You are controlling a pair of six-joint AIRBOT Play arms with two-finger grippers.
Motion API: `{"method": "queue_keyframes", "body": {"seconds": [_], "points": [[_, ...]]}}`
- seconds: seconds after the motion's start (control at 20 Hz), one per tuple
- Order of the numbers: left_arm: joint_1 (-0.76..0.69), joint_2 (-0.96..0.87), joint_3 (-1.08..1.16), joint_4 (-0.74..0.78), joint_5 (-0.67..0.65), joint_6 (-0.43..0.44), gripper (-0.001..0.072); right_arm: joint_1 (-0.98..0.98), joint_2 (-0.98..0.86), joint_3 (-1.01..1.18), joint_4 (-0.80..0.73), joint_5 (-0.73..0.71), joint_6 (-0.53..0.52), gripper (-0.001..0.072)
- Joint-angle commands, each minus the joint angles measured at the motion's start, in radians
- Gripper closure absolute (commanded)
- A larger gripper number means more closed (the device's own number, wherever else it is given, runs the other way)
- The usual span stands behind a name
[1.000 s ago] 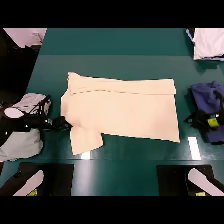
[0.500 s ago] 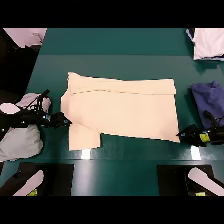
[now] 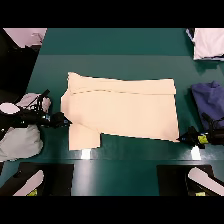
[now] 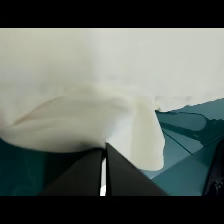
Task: Fold the shirts.
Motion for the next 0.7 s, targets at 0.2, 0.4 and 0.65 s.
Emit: {"method": "queue_keyframes", "body": {"seconds": [0.2, 0.4, 0.65], "points": [[0.0, 0.001, 0.001, 0.063, -0.147, 0.006, 0.0682, 0.002, 0.22, 0.115, -0.175, 0.138, 0.063, 0.0699], [0.0, 0.001, 0.001, 0.064, -0.209, 0.005, 0.0683, 0.002, 0.367, 0.174, -0.212, 0.216, 0.079, 0.0699], [0.0, 0.001, 0.016, -0.032, -0.221, 0.006, 0.0682, 0.029, 0.423, 0.175, -0.192, 0.219, 0.111, 0.0699]]}}
